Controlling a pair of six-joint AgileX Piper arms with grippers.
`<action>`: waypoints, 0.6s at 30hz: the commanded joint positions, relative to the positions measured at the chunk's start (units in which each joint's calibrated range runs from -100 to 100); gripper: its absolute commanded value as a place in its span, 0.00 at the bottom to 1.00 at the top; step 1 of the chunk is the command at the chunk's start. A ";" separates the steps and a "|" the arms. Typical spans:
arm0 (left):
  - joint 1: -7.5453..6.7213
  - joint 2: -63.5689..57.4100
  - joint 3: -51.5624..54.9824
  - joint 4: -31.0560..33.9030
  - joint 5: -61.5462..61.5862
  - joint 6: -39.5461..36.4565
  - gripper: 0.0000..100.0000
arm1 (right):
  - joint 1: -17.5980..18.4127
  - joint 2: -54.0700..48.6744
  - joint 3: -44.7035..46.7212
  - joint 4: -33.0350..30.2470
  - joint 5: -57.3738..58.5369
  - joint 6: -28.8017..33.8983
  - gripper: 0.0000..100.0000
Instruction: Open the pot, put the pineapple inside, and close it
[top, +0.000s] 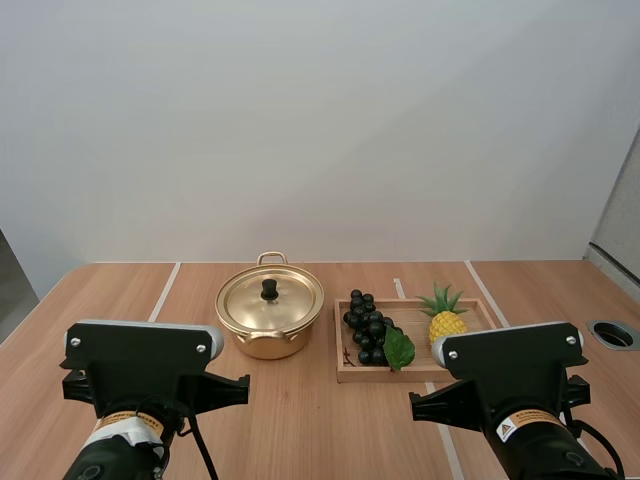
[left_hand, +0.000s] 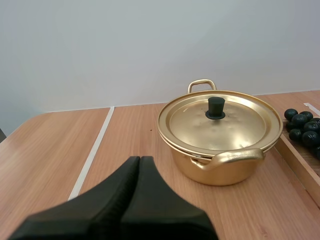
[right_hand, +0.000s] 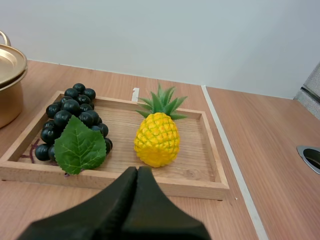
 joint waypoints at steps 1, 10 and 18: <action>0.15 -0.27 0.10 -3.03 -1.49 -2.42 0.00 | -0.35 -0.34 0.00 9.69 -3.48 -0.36 0.00; 0.15 -0.27 0.10 -3.03 -1.34 -2.98 0.00 | -0.35 -0.34 0.00 9.69 -4.26 -0.36 0.00; -0.07 -0.27 0.10 -2.37 -4.56 -3.43 0.00 | -0.35 -0.34 0.00 9.69 -8.25 -0.36 0.00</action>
